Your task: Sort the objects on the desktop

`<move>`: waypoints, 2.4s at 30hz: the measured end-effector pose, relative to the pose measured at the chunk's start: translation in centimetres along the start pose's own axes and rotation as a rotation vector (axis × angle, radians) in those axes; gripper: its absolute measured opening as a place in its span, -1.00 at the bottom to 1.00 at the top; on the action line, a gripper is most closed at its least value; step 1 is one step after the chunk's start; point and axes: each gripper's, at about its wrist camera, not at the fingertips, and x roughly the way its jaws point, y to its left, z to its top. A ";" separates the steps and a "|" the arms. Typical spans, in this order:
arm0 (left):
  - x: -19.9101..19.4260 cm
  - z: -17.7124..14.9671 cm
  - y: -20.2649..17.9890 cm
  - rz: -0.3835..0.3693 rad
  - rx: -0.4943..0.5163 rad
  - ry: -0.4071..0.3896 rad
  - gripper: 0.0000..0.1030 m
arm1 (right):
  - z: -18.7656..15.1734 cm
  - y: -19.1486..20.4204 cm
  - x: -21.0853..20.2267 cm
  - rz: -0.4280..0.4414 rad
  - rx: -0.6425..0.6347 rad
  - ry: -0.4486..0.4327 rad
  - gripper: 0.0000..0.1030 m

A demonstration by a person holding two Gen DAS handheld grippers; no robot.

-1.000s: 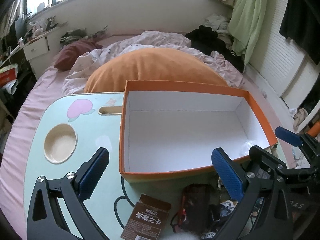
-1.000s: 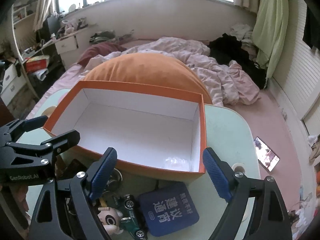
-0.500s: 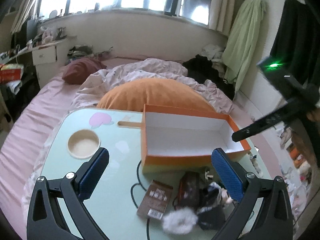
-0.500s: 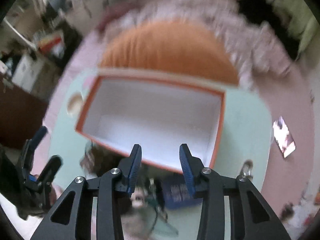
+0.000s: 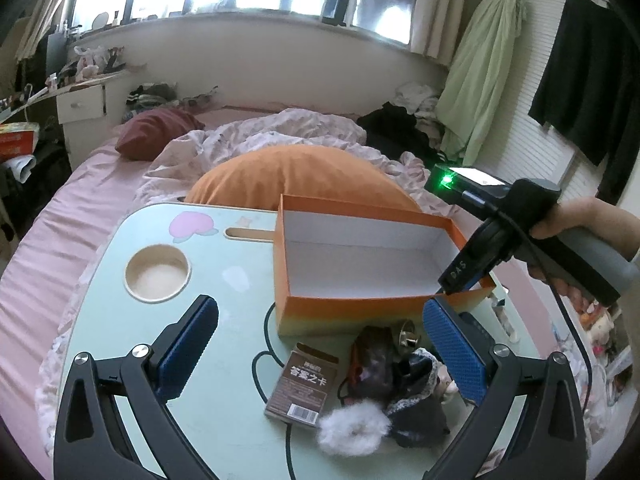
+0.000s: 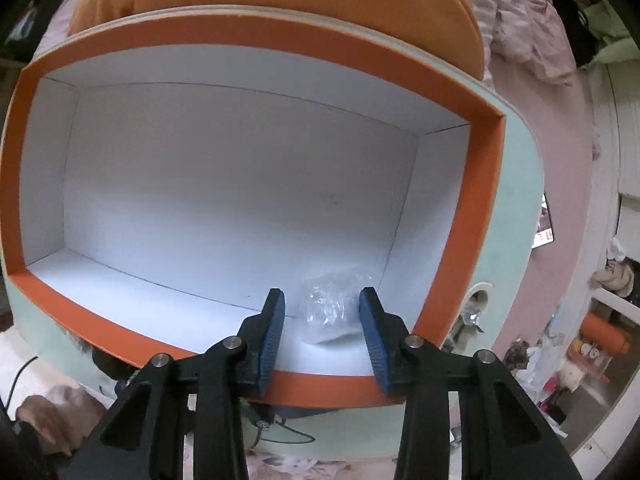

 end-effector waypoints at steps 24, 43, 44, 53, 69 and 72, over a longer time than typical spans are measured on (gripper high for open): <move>-1.6 -7.1 -4.1 -0.103 0.216 0.154 0.98 | -22.6 -2.2 1.2 0.458 0.077 -0.758 -0.52; 2.4 -12.7 -2.7 0.096 0.241 0.050 0.99 | -25.3 2.1 7.9 0.073 0.028 -1.084 1.00; 2.4 -12.7 -2.6 0.093 0.242 0.047 0.99 | -25.3 2.2 8.2 0.093 0.023 -1.107 1.00; 2.5 -12.5 -2.4 0.066 0.265 0.017 0.99 | -24.9 2.3 9.0 0.110 -0.010 -1.130 1.00; 2.6 -12.5 -2.4 0.061 0.267 0.015 0.99 | -25.6 2.5 8.5 0.110 -0.009 -1.132 1.00; 2.6 -12.5 -2.4 0.062 0.267 0.015 0.99 | -25.6 2.5 8.4 0.110 -0.009 -1.132 1.00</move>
